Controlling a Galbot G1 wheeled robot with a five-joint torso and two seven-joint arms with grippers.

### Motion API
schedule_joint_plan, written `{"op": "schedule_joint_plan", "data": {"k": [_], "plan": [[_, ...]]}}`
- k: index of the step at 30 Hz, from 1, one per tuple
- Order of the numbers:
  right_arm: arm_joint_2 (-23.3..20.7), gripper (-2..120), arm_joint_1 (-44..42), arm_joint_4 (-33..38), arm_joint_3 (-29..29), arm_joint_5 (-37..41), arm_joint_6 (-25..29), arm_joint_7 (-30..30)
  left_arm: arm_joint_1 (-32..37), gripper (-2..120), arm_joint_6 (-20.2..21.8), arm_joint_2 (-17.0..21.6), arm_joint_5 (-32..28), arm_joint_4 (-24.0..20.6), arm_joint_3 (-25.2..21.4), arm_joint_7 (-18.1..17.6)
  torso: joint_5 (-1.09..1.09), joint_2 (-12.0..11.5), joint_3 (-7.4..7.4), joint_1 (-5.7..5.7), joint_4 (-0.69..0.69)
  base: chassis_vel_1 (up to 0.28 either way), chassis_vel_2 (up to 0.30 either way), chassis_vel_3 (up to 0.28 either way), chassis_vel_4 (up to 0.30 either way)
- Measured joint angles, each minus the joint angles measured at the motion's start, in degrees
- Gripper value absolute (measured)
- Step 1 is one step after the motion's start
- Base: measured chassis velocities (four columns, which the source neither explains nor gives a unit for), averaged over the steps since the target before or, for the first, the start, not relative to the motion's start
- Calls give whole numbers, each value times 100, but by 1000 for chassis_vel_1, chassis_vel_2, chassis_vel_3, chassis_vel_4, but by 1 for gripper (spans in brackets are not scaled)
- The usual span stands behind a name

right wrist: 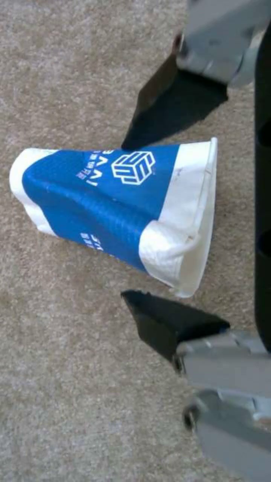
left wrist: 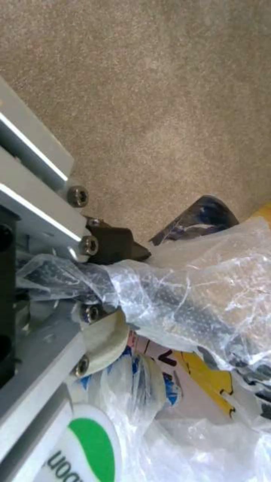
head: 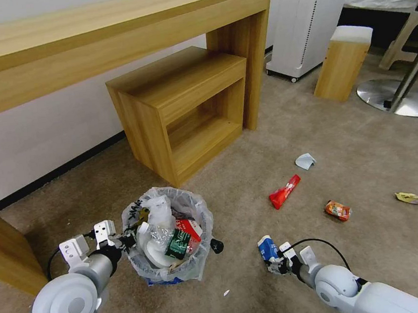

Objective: Pick up the trash bin and place the garbage on the floor into it.

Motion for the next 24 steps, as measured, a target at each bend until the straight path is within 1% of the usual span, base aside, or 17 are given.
{"op": "schedule_joint_plan", "data": {"k": [2, 3, 4, 5, 6, 7, 8, 11, 12, 14, 15, 16, 17, 19, 24], "plan": [[-14, 61, 0, 7, -5, -1, 35, 24, -6, 0, -6, 1, -1, 4, 0, 0, 0, 0, 0, 0, 0, 0, 0, 0, 0], [-27, 53, -1, 9, -7, -1, 57, 31, -12, 0, -11, -1, -1, 4, 2, 0, 0, 0, 0, 0, 0, 0, 0, 0, 0], [-27, 53, -1, 9, -7, -1, 57, 31, -12, 0, -11, -1, -1, 4, 2, 0, 0, 0, 0, 0, 0, 0, 0, 0, 0], [-36, 49, -4, 9, -7, -1, 79, 31, -14, 0, -12, -4, -1, 4, 6, 0, 0, 0, 0, 0, 0, 0, 0, 0, 0], [-41, 47, -9, 9, -7, -4, 92, 30, -14, 0, -12, -6, -2, 4, 11, 0, 0, 0, 0, 0, 0, 0, 0, 0, 0], [-47, 41, -16, 9, -8, -10, 103, 29, -15, 0, -12, -8, -2, 4, 16, 0, 0, 0, 0, 0, 0, 0, 0, 0, 0], [-47, 41, -16, 9, -8, -10, 103, 29, -15, 0, -12, -8, -2, 4, 16, 0, 0, 0, 0, 0, 0, 0, 0, 0, 0], [-54, 25, -37, 10, -9, -23, 125, 28, -12, 0, -18, -12, -1, -3, 17, 0, 0, 0, 0, 0, 0, 0, 0, 0, 0], [-54, 25, -37, 10, -9, -23, 125, 28, -12, 0, -18, -12, -1, -3, 17, 0, 0, 0, 0, 0, 0, 0, 0, 0, 0], [-55, 18, -42, 13, -9, -26, 129, 28, -6, 0, -23, -13, -1, -18, 16, 0, 0, 0, 0, 0, 0, 0, 0, 0, 0], [-57, 12, -48, 12, -15, -31, 140, 27, 8, 0, -36, -18, 2, -34, 12, 0, 0, 0, 0, 0, 0, 0, 0, 0, 0], [-57, 12, -48, 12, -15, -31, 140, 27, 8, 0, -36, -18, 2, -34, 12, 0, 0, 0, 0, 0, 0, 0, 0, 0, 0], [-59, 6, -50, 6, -21, -41, 151, 26, 14, 0, -38, -24, 5, -41, 7, 0, 0, 0, 0, 0, 0, 0, 0, 0, 0], [-62, 0, -50, -5, -31, -52, 171, 20, 27, 0, -41, -40, 13, -53, 5, -1, 0, 0, 0, 0, 0, 0, 0, 0, 0], [-56, 0, -41, -46, -52, -52, 209, 11, 34, 0, -58, -68, 39, -54, 11, -1, 0, 0, 0, 0, 0, 0, 0, 0, 0]]}}
